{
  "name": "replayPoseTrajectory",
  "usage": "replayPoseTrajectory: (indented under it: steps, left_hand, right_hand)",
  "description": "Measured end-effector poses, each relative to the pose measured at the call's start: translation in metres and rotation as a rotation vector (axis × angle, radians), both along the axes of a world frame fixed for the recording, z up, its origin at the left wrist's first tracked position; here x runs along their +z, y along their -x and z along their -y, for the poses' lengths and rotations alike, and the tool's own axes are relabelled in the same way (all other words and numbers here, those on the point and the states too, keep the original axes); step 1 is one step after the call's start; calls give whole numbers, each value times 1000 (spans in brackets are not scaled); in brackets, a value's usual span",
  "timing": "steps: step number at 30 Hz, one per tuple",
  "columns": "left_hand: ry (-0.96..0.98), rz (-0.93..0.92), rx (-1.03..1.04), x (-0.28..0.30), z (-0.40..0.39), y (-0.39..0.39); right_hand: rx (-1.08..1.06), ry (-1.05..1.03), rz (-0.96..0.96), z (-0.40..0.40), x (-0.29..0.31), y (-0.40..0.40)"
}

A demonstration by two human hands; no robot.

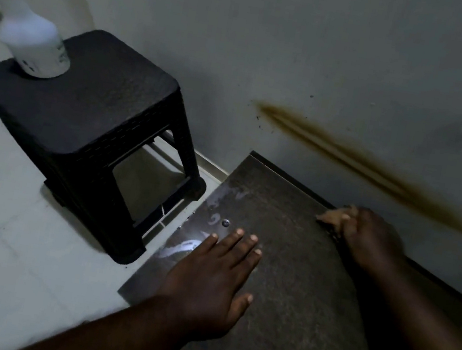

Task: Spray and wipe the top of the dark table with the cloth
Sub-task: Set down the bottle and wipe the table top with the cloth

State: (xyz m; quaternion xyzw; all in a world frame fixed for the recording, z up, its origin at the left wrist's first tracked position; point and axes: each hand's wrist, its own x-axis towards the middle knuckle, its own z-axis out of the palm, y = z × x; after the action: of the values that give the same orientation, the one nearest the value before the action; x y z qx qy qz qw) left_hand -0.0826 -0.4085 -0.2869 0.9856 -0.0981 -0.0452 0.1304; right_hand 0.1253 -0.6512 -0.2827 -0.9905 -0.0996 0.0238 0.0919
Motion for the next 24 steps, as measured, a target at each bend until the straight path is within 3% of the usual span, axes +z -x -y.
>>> replayPoseTrajectory:
  steps: [4, 8, 19, 24]
  left_hand:
    - [-17, 45, -8, 2, 2, 3]
    - [-35, 102, 1, -5, 1, 6]
    - [-98, 2, -64, -3, 0, 50]
    - [-176, -107, -114, 5, -8, 104]
  right_hand:
    - [93, -135, -35, -119, 0, -11]
    - [240, -52, -71, -195, 1, -15]
    - [451, 138, -93, -209, 12, -9]
    - [756, 267, -39, -231, 36, 53]
